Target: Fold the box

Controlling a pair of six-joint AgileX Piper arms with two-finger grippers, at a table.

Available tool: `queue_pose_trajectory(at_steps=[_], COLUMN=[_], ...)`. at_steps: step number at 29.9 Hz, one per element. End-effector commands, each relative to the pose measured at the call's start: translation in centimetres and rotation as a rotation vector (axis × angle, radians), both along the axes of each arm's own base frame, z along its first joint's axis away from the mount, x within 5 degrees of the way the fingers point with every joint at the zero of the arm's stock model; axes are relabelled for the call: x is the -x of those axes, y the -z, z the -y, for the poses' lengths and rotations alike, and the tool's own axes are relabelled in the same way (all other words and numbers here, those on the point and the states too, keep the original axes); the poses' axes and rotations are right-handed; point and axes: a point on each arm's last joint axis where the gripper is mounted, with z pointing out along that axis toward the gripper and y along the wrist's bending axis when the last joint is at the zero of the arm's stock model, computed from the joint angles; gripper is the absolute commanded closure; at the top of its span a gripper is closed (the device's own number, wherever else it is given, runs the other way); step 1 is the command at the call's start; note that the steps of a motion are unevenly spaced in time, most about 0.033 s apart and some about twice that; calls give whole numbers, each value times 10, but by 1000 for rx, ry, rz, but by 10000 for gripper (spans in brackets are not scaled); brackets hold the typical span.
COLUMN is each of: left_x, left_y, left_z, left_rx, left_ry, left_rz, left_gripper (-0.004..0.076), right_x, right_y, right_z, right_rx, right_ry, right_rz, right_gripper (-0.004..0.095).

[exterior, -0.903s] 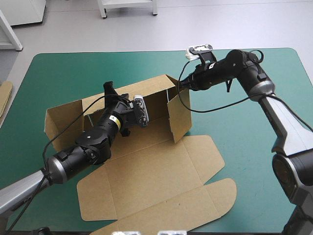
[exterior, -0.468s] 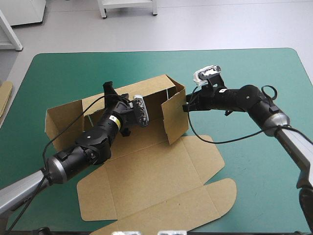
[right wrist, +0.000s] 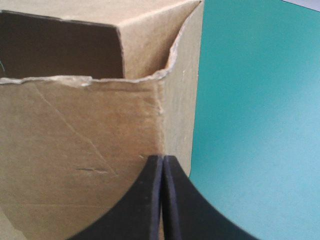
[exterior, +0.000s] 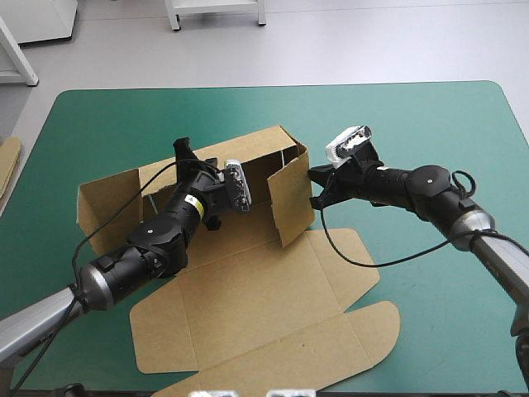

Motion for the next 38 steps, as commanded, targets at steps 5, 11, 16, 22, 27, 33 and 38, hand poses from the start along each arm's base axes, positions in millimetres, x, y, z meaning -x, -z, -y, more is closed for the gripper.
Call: queue_pose_trajectory(at_steps=[5, 11, 16, 22, 27, 33, 38], left_x=[3, 3, 3, 3, 2, 2, 2], left_y=[-17, -17, -17, -17, -16, -17, -17], left_z=[-1, -1, -1, -1, -2, -2, -3], left_rx=[59, 60, 63, 67, 61, 68, 67], left_ry=[6, 5, 4, 3, -11, -14, -16], left_rz=[39, 39, 38, 37, 37, 37, 37], left_gripper=[732, 732, 732, 732, 732, 732, 732], right_x=[9, 7, 5, 0, 2, 7, 19], right_y=[-21, -20, -22, -10, -11, -13, -25], right_z=[0, 1, 1, -2, -5, -8, -7], right_rx=[23, 37, 17, 18, -19, -53, -71], right_ry=[-89, -73, -50, -64, -96, -137, -156], right_rz=[107, 119, 119, 77, 54, 12, -7], right_gripper=[808, 454, 298, 300, 300, 334, 716])
